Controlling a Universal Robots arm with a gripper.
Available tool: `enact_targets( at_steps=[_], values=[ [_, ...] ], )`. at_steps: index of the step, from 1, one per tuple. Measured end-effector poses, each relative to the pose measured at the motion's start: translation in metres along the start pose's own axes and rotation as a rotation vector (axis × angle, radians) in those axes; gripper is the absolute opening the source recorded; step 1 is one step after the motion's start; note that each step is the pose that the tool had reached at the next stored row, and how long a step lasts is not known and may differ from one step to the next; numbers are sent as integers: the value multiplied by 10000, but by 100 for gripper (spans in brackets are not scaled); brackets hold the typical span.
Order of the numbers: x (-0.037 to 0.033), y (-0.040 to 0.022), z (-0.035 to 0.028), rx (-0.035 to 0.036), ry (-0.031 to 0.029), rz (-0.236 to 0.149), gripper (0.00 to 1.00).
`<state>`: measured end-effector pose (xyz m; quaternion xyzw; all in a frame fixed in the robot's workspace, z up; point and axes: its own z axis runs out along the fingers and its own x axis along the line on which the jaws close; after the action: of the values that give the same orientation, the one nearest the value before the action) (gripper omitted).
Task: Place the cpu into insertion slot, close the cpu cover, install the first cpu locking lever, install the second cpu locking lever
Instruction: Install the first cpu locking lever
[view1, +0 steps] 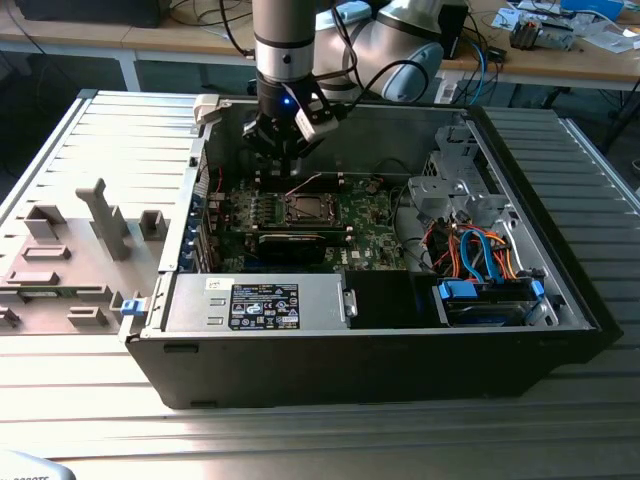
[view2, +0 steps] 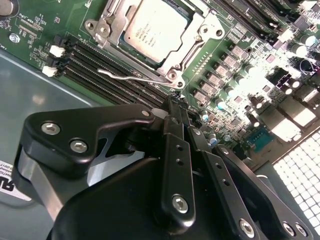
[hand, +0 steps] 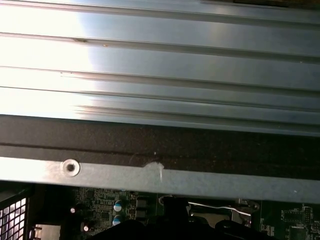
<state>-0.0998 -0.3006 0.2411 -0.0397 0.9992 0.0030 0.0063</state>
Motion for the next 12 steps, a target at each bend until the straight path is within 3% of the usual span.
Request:
enact_targets(
  at_steps=[12],
  values=[
    [0,0,20,0,0,0,11]
  ],
)
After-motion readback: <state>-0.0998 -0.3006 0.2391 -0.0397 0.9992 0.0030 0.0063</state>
